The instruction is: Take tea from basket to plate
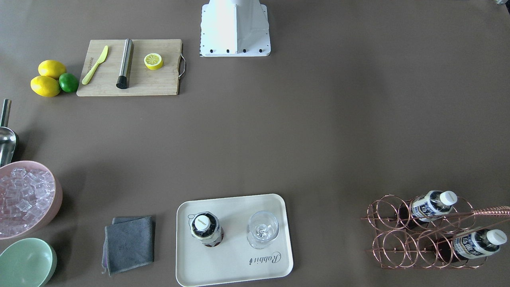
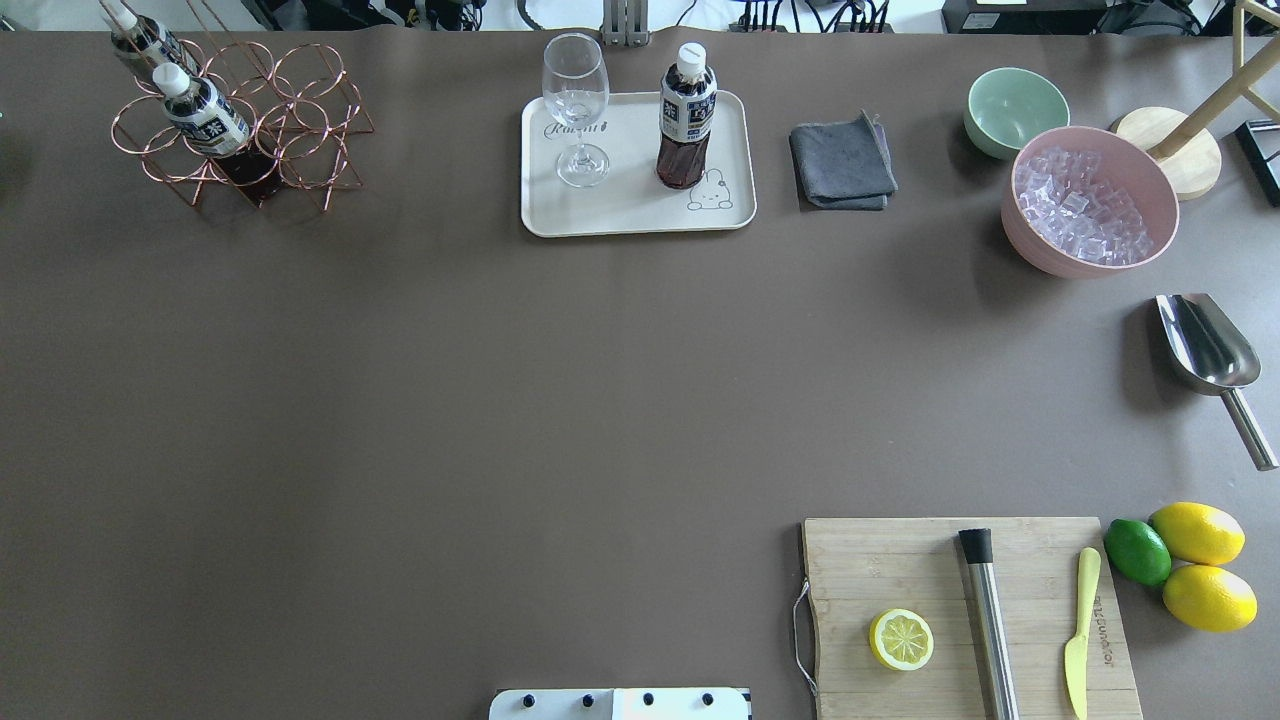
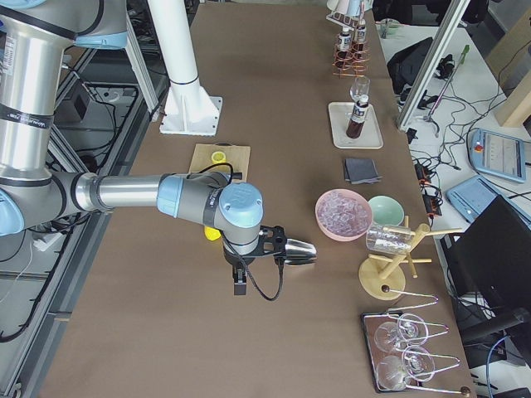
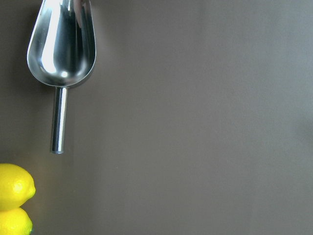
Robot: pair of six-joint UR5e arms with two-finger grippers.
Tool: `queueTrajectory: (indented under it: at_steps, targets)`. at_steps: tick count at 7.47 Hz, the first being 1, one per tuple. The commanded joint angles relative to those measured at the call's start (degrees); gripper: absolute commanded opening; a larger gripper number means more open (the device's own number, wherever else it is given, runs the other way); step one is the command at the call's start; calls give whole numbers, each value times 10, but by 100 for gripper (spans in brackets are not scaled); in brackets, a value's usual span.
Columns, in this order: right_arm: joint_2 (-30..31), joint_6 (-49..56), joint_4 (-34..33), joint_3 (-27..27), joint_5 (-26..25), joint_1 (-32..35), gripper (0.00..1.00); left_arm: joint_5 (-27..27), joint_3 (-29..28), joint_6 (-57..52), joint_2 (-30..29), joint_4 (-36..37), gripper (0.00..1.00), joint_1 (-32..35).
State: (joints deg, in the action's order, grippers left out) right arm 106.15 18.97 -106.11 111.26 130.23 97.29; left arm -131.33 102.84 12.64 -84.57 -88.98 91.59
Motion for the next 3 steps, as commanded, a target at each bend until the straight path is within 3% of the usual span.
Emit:
queueTrajectory:
  at_steps: [1, 3]
  targets:
    - [0, 0, 1, -1, -6, -1, 100, -2, 1, -1, -1, -1, 98, 0]
    - [-6, -3, 2, -14, -4, -1, 100, 0, -1, -1, 0, -1, 98, 0]
